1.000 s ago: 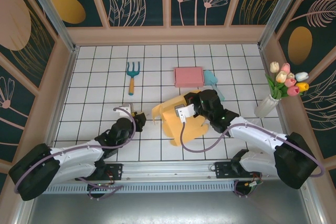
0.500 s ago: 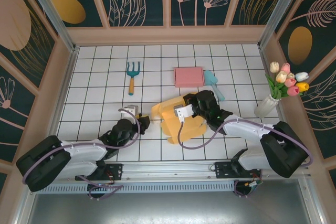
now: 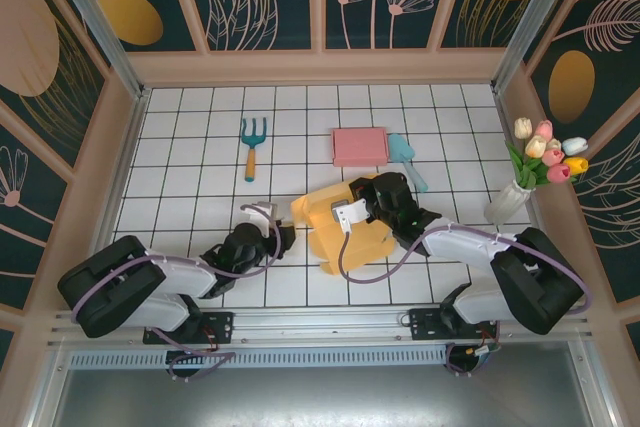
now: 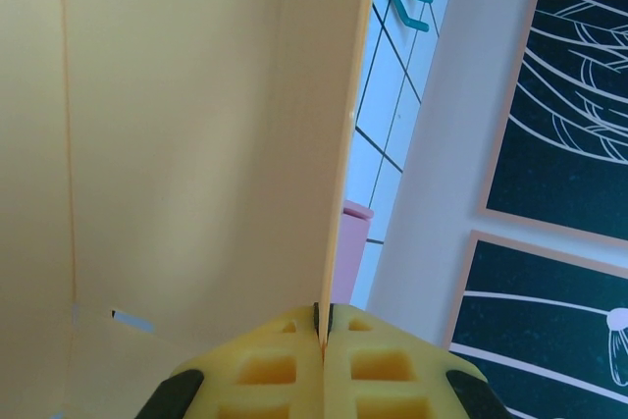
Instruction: Fold the paper box
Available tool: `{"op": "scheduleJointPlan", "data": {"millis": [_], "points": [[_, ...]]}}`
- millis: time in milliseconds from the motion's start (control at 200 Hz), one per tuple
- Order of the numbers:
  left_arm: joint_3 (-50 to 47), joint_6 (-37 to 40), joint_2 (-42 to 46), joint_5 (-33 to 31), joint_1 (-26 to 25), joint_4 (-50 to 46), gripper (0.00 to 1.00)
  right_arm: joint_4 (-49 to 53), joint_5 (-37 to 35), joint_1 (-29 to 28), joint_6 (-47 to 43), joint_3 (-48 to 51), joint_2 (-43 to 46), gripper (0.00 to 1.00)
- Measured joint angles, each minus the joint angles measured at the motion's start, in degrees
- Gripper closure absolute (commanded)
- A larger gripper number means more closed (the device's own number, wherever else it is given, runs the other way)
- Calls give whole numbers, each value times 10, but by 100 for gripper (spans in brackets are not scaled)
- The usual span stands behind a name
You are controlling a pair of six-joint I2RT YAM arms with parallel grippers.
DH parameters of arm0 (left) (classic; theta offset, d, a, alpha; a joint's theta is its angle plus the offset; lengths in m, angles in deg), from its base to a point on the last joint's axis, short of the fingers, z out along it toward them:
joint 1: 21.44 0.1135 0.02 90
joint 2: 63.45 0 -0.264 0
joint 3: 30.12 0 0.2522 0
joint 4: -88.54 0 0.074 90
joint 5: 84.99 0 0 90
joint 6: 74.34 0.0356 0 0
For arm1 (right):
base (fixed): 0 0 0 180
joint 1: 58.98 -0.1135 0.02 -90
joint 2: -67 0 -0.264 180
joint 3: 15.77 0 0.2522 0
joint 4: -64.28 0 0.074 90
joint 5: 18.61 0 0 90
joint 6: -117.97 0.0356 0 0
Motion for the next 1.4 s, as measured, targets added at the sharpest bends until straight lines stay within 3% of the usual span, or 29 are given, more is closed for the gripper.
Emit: {"op": "scheduleJointPlan", "data": {"millis": [445,1176,1396], "points": [[47,0,-58,24,-13,20,58,0,-1,0,0,0,-1,100],[109,-19,-133,0,-56,46,60,0,-31,-1,-9,0,-8,100],[155,-30,-150,-42,-65,4,59,-1,-43,-7,-10,0,-9,100]]}}
